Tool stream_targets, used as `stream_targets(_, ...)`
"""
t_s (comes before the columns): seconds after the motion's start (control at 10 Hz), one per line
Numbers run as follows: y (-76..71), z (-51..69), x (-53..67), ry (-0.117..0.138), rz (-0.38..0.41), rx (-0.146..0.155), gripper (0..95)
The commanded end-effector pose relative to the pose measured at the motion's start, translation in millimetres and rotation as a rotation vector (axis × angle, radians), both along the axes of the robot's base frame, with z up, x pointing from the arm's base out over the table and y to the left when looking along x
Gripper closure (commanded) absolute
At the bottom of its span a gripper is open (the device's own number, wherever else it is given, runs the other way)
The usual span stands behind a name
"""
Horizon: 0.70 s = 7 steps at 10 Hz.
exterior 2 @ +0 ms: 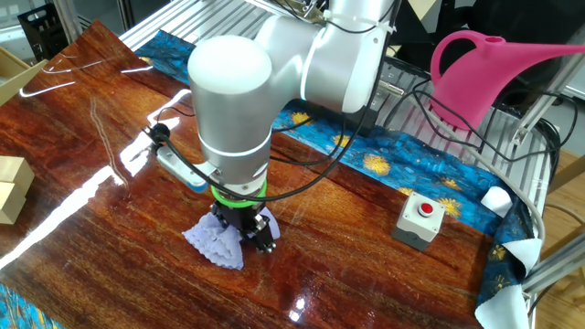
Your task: Clean the table with a cloth
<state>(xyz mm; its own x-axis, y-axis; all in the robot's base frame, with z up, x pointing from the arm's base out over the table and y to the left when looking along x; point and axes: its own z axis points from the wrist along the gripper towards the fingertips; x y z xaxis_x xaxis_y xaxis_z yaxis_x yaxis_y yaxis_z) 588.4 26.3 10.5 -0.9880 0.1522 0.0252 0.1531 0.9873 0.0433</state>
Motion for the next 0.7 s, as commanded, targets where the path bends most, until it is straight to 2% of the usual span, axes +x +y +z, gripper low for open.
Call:
stream_targets(0.1, 1.3, 2.5, -1.5, -0.001, 0.013, 0.003, 19.0)
stream_targets(0.2, 1.3, 6.3, -1.6, 0.003, 0.034, 0.005, 19.0)
stream_targets(0.3, 1.2, 11.1, -2.0, 0.017, 0.040, 0.007, 38.0)
stream_targets(0.4, 0.1, 14.3, -2.7, 0.026, 0.040, 0.005, 38.0)
stream_targets(0.7, -0.6, 16.1, -3.5, 0.029, 0.017, -0.006, 38.0)
